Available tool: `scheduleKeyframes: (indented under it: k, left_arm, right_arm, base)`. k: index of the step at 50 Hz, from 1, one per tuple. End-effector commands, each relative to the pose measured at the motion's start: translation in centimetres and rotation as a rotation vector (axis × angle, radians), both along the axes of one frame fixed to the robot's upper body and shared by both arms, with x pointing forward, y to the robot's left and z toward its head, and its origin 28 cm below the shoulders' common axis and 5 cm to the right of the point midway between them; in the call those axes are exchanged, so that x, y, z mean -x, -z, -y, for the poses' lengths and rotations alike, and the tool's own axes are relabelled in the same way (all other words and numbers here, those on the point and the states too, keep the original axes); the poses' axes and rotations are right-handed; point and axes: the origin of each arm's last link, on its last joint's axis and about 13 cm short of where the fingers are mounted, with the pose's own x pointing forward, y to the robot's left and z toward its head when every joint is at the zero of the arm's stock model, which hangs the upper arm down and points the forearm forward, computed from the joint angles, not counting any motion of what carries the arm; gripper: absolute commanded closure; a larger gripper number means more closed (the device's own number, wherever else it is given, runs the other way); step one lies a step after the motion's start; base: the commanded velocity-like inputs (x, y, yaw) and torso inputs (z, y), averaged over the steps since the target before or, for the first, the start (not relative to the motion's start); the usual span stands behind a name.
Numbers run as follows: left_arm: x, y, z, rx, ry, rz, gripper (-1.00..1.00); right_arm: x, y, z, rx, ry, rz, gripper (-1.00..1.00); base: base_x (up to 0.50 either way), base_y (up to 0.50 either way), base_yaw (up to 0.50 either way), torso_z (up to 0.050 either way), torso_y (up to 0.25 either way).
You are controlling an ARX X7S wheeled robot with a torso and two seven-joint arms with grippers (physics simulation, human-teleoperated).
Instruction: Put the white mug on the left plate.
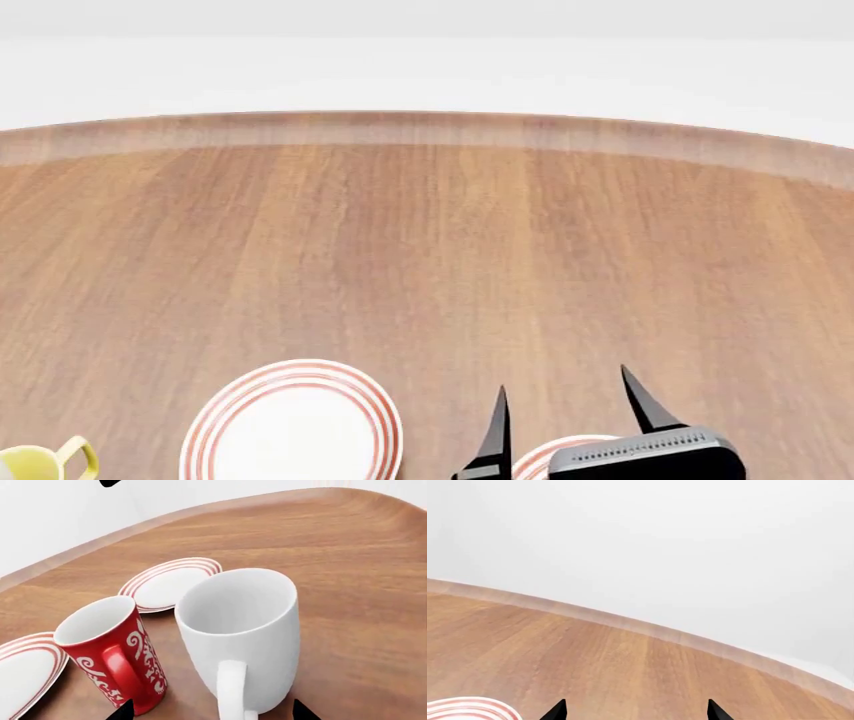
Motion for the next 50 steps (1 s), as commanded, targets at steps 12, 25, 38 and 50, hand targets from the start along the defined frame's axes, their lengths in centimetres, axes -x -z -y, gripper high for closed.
scheduleKeyframes:
  k: [12,25,38,50]
  left_arm:
    - [-0.2,0.7,0.4,0.018,0.006,-0.024,-1.00]
    - [-0.4,1.0,0.5,0.020,0.004,-0.027,-1.00]
    - [-0.7,1.2,0.5,0.025,-0.003,-0.031,-1.00]
    - [-0.7,1.4,0.8,0.023,0.004,-0.032,-1.00]
  right_arm:
    - [0.0,-0.1,0.0,0.002,-0.001,0.001,-1.00]
    - [-0.1,0.0,0.0,0.002,-0.002,0.000,-1.00]
    - [-0.1,-0.1,0.0,0.002,0.001,0.002,-1.00]
    - [-0.1,-0.1,0.1,-0.002,0.004,0.002,-1.00]
  base:
    - [0.00,0.00,0.00,0.000,0.000]
    - [0.00,0.00,0.00,0.000,0.000]
    - [0.00,0.00,0.00,0.000,0.000]
    - [0.00,0.00,0.00,0.000,0.000]
